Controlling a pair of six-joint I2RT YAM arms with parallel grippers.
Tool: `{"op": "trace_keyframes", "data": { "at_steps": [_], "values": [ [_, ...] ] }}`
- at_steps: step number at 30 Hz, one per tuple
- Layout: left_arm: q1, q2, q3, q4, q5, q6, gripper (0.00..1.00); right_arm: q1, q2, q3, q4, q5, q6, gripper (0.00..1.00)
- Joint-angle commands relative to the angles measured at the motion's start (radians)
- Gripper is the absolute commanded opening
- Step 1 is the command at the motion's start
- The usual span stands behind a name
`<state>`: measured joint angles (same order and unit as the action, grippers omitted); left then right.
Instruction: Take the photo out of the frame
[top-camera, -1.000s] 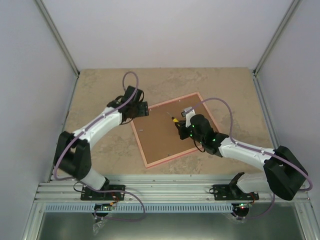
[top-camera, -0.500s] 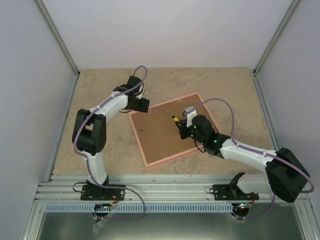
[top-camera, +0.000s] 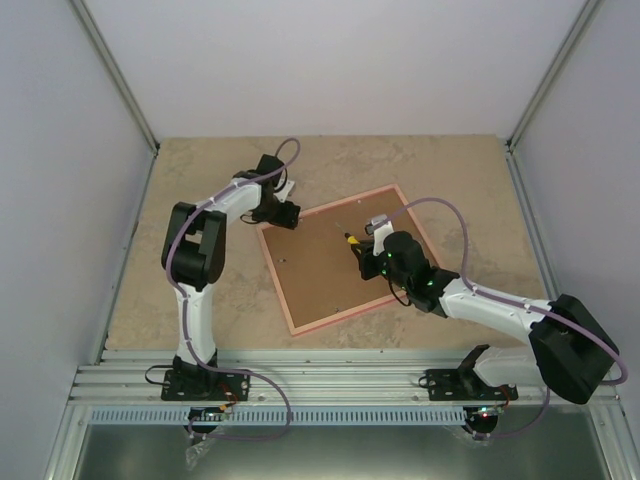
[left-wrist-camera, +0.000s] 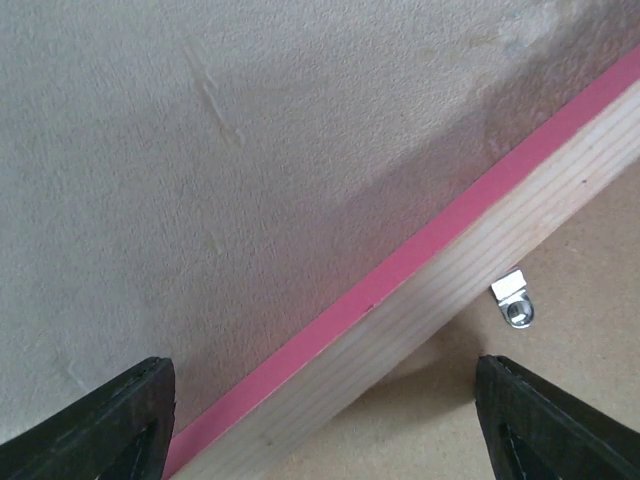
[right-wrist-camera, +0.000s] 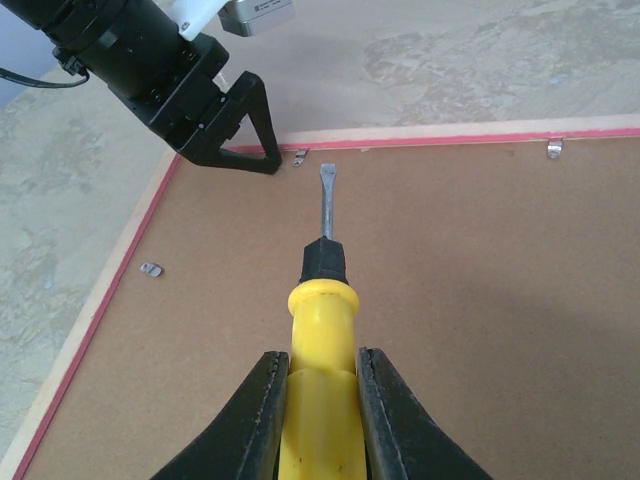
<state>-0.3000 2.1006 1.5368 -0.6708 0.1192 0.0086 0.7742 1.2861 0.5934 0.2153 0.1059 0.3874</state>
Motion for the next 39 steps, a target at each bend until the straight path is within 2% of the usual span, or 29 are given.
{"op": "trace_keyframes", "data": {
  "at_steps": [1,7,15,19,27,35,39],
  "values": [
    [0.006,0.012,0.021,-0.017,0.024,0.029,0.82,-0.004,0.005,-0.004,0.040,0.016,-0.013,0.00],
    [0.006,0.022,0.009,-0.029,0.015,0.029,0.75,-0.003,-0.001,-0.004,0.035,0.023,-0.014,0.00],
    [0.004,-0.014,-0.037,-0.038,0.025,0.013,0.53,-0.004,-0.005,-0.003,0.031,0.022,-0.012,0.01],
    [0.002,-0.032,-0.052,-0.057,0.025,0.001,0.45,-0.004,-0.010,-0.003,0.031,0.022,-0.012,0.01],
    [-0.019,-0.130,-0.169,-0.055,0.042,-0.103,0.37,-0.004,-0.003,0.002,0.030,-0.001,-0.012,0.00],
    [-0.037,-0.264,-0.382,0.040,0.042,-0.262,0.34,-0.004,0.003,0.006,0.036,-0.042,-0.015,0.01],
    [-0.048,-0.318,-0.465,0.088,0.020,-0.355,0.29,-0.004,0.023,0.015,0.038,-0.076,-0.022,0.00]
  ]
}}
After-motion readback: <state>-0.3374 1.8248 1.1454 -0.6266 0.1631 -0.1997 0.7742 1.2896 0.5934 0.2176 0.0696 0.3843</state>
